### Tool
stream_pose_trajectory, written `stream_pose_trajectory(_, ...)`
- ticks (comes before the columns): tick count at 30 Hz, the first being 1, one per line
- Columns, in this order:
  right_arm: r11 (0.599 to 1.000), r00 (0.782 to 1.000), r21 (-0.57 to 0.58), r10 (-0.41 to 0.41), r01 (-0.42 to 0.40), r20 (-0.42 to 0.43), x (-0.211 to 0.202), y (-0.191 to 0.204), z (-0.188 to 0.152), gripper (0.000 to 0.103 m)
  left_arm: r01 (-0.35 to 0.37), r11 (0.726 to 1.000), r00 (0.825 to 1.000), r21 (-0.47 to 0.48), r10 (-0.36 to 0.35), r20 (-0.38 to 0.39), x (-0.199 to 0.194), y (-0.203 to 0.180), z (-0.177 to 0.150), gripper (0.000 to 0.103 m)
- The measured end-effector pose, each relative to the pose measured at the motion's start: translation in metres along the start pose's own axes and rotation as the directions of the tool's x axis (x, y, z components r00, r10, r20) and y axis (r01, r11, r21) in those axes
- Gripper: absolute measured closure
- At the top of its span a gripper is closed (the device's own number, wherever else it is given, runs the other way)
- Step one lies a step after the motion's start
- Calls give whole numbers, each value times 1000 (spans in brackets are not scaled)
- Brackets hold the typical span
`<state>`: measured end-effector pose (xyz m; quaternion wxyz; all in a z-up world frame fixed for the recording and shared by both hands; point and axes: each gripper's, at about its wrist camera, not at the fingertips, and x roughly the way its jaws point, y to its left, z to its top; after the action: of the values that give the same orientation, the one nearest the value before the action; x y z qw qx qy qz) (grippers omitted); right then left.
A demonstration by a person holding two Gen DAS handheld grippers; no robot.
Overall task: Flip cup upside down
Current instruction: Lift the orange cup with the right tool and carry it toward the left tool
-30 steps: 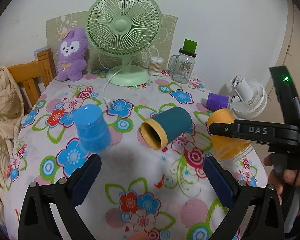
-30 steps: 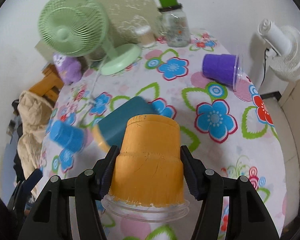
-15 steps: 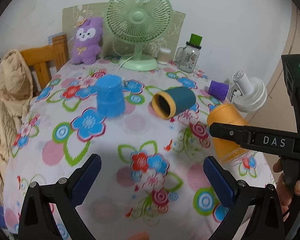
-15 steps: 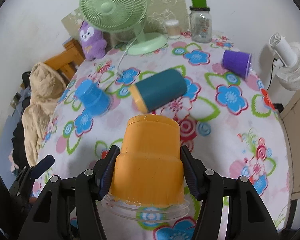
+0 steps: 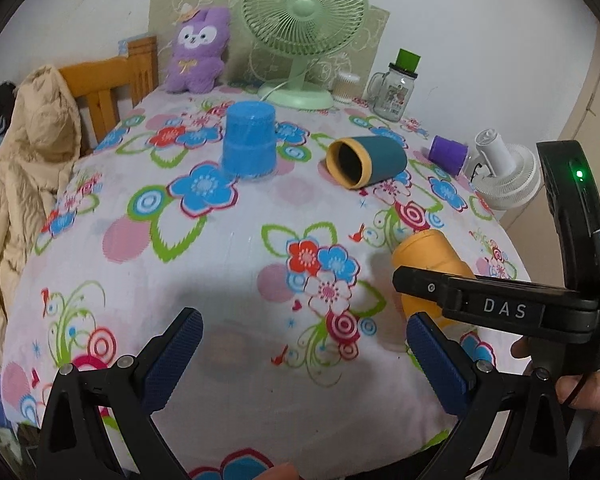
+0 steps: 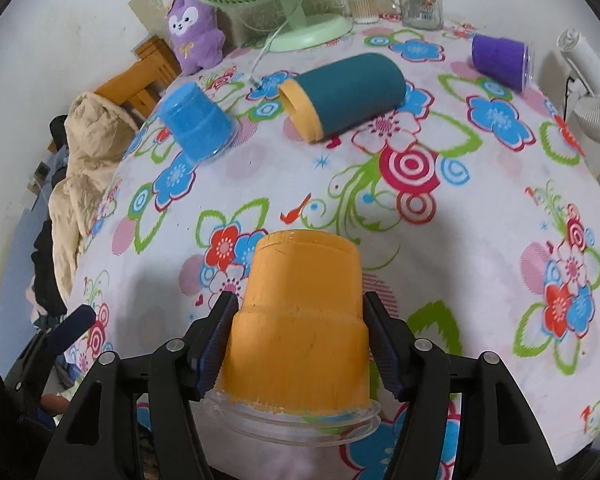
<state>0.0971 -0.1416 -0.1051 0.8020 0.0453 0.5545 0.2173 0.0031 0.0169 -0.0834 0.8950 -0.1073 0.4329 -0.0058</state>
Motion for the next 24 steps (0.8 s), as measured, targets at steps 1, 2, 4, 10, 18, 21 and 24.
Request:
stream_pose_trajectory(1, 1000, 1000, 3, -3, 3, -7, 1, 0, 0, 34, -3, 1000, 1000, -3, 3, -4, 0, 0, -1, 0)
stream_pose_trajectory(2, 1000, 1000, 7, -7, 8, -11, 1, -1, -1, 29, -2, 1000, 1000, -5, 2, -5, 0, 1, -1, 0)
stream_pose_trajectory(4, 1000, 1000, 22, -15, 15, -9, -1, -3, -2, 20, -1, 1000, 1000, -8, 1, -4, -3, 1, -1, 0)
stream_pose_trajectory(10, 996, 998, 65, 61, -62, 20, -17, -15, 0, 17, 38, 999, 999, -32, -37, 5, -14, 1, 4, 0)
stream_pose_trajectory(18, 998, 992, 52, 40, -47, 116, -58, -33, 0, 15, 78, 997, 996, 10, -78, 37, -18, -25, 37, 0)
stream_pose_trajectory(21, 997, 987, 73, 1, -13, 158, -75, -51, -3, 12, 98, 995, 994, 35, -99, 36, -11, -42, 52, 0)
stream_pose_trajectory(24, 995, 983, 98, -15, -2, 183, -84, -67, -7, 12, 127, 991, 992, 35, -127, -2, 7, -59, 64, 0)
